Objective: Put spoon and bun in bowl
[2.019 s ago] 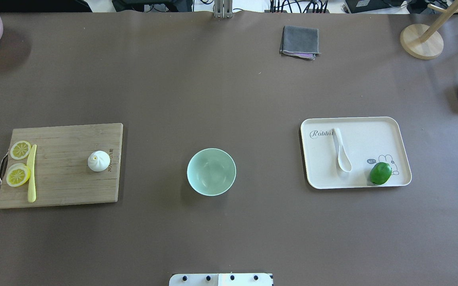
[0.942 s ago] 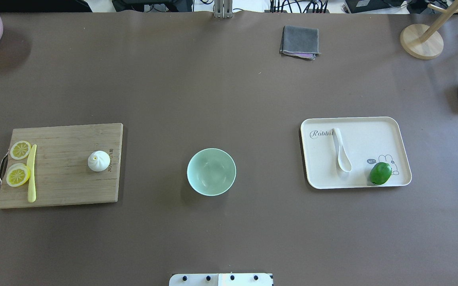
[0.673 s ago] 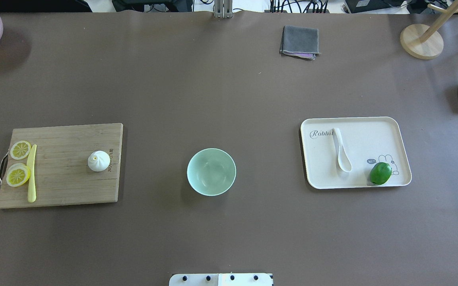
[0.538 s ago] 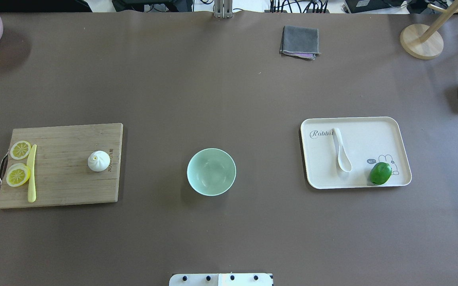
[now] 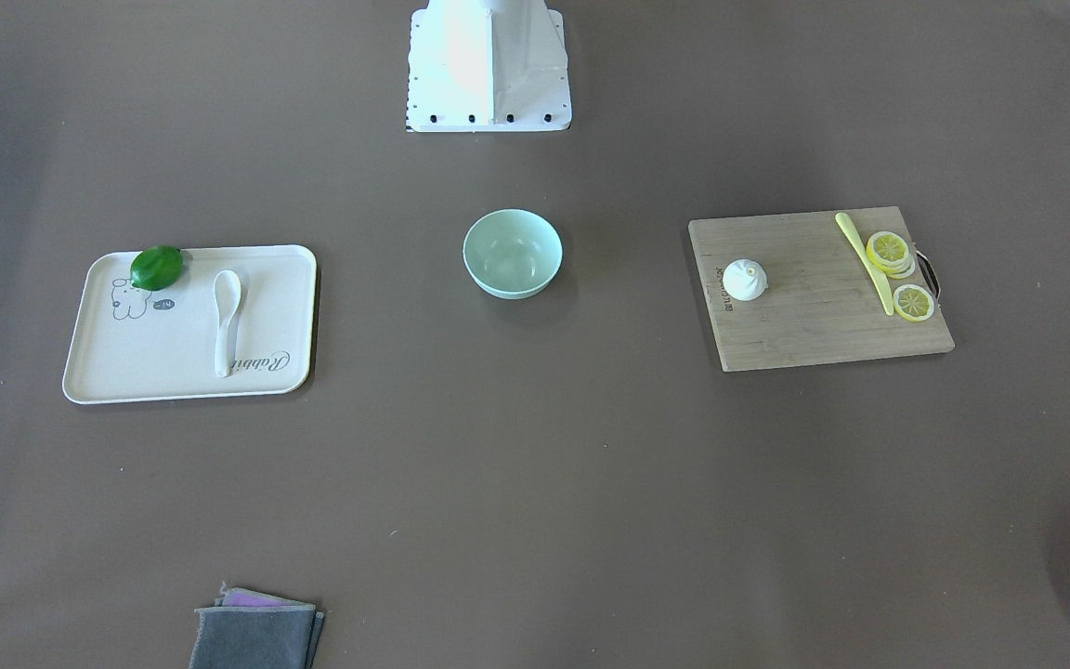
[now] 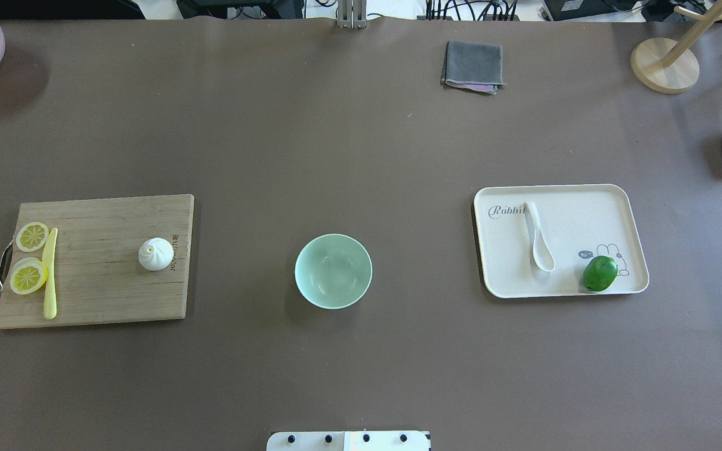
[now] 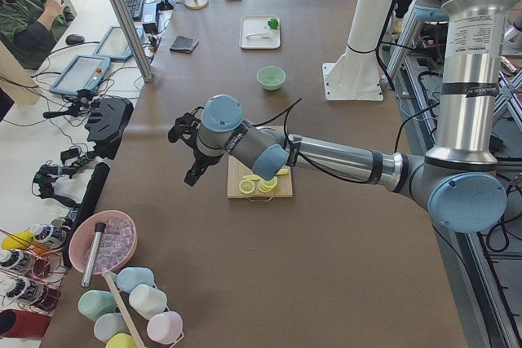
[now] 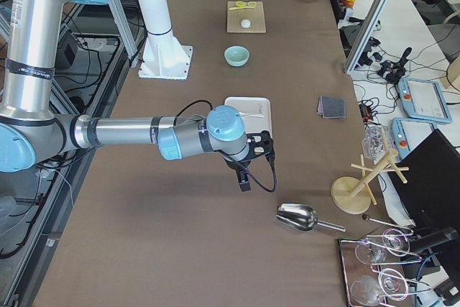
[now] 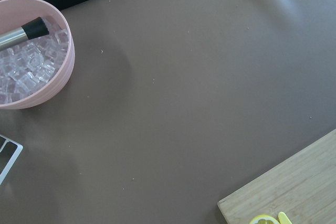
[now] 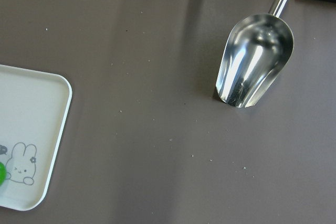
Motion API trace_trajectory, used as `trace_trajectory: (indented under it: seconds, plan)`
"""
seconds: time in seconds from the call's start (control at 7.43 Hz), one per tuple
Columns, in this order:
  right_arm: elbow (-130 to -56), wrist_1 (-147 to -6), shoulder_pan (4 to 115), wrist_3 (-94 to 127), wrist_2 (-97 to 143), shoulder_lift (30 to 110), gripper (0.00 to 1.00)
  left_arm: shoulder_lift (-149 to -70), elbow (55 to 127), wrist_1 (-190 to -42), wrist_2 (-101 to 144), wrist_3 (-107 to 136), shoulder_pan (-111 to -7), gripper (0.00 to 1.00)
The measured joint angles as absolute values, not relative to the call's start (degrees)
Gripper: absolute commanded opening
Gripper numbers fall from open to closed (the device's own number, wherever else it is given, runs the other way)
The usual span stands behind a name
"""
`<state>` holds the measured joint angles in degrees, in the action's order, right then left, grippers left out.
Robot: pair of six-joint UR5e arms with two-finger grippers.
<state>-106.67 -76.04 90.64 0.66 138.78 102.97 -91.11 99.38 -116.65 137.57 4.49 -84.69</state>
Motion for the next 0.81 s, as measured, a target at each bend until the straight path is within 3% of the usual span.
trace_trajectory:
  seconds: [0.81]
  plan:
    - [-106.5,-73.8,73.4,28.8,131.0,94.2,1.00,-93.1,98.4,-117.6,137.4,10.1,-79.3,0.98]
